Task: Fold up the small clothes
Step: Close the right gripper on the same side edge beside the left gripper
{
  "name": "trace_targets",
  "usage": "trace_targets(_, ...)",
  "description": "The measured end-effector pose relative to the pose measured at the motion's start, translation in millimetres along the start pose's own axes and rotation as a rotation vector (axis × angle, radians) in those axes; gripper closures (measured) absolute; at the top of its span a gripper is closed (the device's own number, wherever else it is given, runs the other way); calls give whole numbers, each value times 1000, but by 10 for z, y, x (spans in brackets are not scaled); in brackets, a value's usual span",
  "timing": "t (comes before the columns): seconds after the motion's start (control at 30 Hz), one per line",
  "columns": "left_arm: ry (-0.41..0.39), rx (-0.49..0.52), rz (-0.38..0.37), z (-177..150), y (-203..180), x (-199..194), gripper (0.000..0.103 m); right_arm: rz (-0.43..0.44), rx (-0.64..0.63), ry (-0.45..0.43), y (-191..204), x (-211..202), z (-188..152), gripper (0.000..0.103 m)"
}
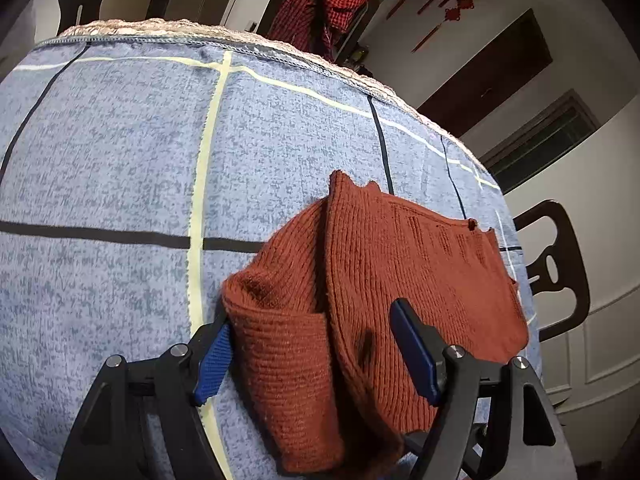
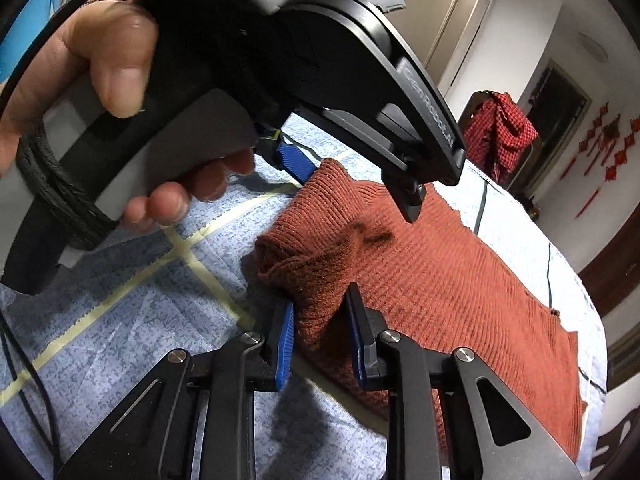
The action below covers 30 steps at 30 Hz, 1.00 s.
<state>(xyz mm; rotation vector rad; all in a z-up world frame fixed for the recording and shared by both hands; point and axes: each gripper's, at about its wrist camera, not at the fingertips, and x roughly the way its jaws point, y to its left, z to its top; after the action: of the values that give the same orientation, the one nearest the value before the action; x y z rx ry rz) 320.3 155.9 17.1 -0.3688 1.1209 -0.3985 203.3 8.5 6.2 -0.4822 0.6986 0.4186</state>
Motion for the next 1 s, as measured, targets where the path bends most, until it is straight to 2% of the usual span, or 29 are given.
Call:
trace_targets(0.13, 14, -5, 25, 28, -38, 30, 28, 17, 17, -2, -38, 4, 1, 79)
trace_targets(0.23, 25, 14, 55, 48, -102, 73, 42, 25, 30, -4, -63, 3, 0, 80)
trace_targets(0.3, 39, 40, 65, 47, -148, 103, 59, 31, 41, -9, -88, -3, -3, 81)
trace_targets(0.5, 65, 62, 84, 54, -207, 157, 73, 48, 76, -15, -155, -6, -8, 83)
trace_targets(0.7, 57, 55, 97, 77, -257, 148, 78, 55, 102, -29, -210, -32, -20, 88)
trace_targets(0.83, 54, 28, 70, 114, -278, 120, 78, 54, 133, -40, -286, -73, -29, 89)
trace_targets(1.0, 44, 52, 75, 132, -432, 61, 78, 55, 179, -61, -434, -158, -56, 91)
